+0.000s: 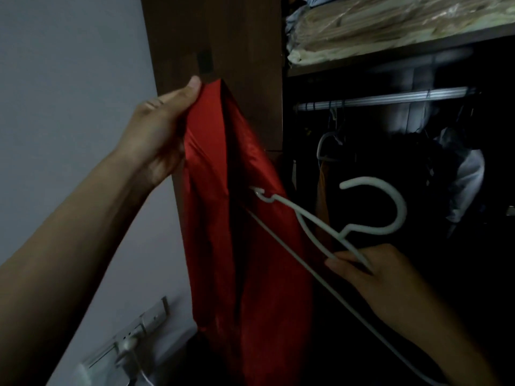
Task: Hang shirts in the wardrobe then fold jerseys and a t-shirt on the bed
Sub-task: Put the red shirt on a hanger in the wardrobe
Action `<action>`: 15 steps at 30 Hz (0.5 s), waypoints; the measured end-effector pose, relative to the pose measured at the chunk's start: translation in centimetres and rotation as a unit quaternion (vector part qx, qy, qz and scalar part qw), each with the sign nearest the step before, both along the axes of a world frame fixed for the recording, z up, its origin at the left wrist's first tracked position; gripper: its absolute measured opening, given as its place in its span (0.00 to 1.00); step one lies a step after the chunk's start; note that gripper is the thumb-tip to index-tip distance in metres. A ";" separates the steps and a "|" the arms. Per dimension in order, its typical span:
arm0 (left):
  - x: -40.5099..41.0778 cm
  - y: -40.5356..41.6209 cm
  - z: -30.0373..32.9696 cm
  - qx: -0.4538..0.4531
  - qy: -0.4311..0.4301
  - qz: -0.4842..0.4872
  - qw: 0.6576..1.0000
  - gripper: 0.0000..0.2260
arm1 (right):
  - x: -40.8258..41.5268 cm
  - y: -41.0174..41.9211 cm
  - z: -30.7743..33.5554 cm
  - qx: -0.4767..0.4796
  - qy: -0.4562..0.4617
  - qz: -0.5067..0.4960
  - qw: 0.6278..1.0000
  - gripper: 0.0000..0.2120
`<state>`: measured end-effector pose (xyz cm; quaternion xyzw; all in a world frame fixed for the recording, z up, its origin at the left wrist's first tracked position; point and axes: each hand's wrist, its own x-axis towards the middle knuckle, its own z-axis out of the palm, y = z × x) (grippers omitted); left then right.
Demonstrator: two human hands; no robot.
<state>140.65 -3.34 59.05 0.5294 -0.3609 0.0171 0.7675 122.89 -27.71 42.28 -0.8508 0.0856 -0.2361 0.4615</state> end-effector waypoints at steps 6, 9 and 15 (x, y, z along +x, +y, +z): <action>-1.9 -4.1 -1.1 0.055 0.011 -0.054 0.997 0.12 | 2.4 0.8 1.4 -0.037 0.020 0.124 0.991 0.13; -4.1 -6.4 -2.1 0.052 0.036 -0.106 0.992 0.11 | 5.0 0.4 1.4 -0.057 0.019 0.197 0.979 0.10; -6.9 -5.1 -3.7 0.208 -0.086 -0.075 0.972 0.14 | 6.0 0.4 -1.0 0.090 -0.075 0.200 0.973 0.07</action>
